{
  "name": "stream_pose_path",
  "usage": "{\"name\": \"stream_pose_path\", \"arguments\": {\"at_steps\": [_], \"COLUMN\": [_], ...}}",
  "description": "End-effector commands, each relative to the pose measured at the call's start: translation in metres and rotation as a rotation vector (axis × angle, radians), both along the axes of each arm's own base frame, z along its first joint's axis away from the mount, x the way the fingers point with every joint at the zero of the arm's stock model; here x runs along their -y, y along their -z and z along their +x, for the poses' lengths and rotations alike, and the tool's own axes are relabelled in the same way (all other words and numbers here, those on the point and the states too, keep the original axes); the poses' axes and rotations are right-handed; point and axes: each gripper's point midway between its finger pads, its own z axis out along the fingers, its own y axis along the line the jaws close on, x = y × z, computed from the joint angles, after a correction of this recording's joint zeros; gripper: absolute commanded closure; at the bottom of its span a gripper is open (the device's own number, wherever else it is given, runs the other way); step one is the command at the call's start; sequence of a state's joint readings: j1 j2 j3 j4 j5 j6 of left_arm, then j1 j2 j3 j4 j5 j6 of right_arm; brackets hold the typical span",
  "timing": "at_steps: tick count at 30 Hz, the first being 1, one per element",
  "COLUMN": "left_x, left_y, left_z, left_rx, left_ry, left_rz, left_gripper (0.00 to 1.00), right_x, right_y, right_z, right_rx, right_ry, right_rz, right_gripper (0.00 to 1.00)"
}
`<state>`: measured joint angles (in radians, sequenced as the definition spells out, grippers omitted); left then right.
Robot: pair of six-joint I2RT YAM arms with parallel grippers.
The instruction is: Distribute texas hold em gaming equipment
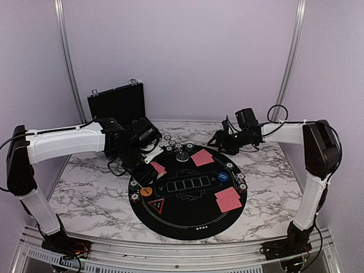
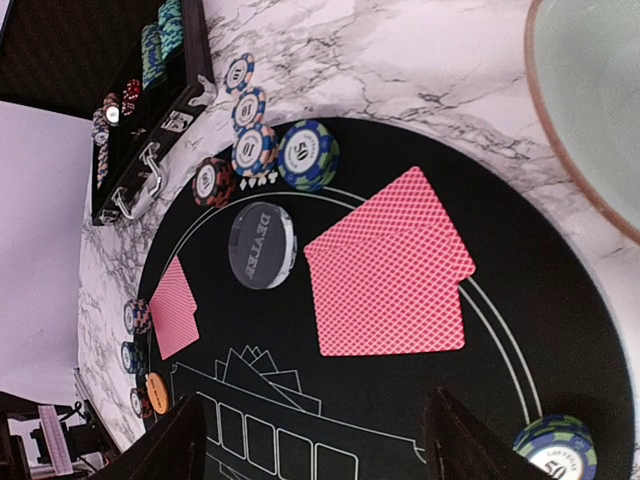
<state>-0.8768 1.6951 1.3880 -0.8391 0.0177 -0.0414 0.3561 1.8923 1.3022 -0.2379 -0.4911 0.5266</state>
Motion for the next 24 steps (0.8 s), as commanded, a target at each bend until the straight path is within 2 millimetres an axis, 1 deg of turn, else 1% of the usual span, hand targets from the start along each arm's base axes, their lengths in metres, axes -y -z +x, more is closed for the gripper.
{"name": "stream_pose_path", "arguments": {"at_steps": [1,6,9,11,12,15,21,24], "left_x": [0.003,0.005,0.006,0.006,0.007,0.009,0.015,0.019], "left_y": [-0.011,-0.012,-0.011,-0.012,-0.013,-0.013,-0.017,-0.017], "left_z": [0.003,0.003,0.003,0.003,0.002,0.003,0.003,0.001], "left_rx": [0.016,0.013,0.009,0.009,0.008,0.007,0.009,0.007], "left_ry": [-0.007,-0.006,-0.006,-0.006,-0.005,-0.003,0.006,0.016], "left_rz": [-0.038,-0.043,-0.045,-0.047,-0.05,-0.054,-0.066,-0.067], "left_gripper": [0.5,0.5,0.5,0.5,0.5,0.5,0.5,0.5], "right_x": [-0.017,-0.03,-0.039,-0.044,-0.048,-0.06,-0.082,-0.097], "right_y": [-0.027,-0.045,-0.059,-0.06,-0.064,-0.068,-0.068,-0.067], "right_z": [-0.016,-0.036,-0.051,-0.063,-0.068,-0.083,-0.109,-0.121], "right_rx": [0.043,0.066,0.073,0.046,0.042,0.031,-0.003,-0.021], "right_ry": [-0.049,-0.091,-0.118,-0.14,-0.155,-0.199,-0.262,-0.301], "right_rz": [0.05,0.114,0.18,0.234,0.267,0.332,0.377,0.391], "right_gripper": [0.27,0.25,0.24,0.24,0.24,0.25,0.26,0.26]}}
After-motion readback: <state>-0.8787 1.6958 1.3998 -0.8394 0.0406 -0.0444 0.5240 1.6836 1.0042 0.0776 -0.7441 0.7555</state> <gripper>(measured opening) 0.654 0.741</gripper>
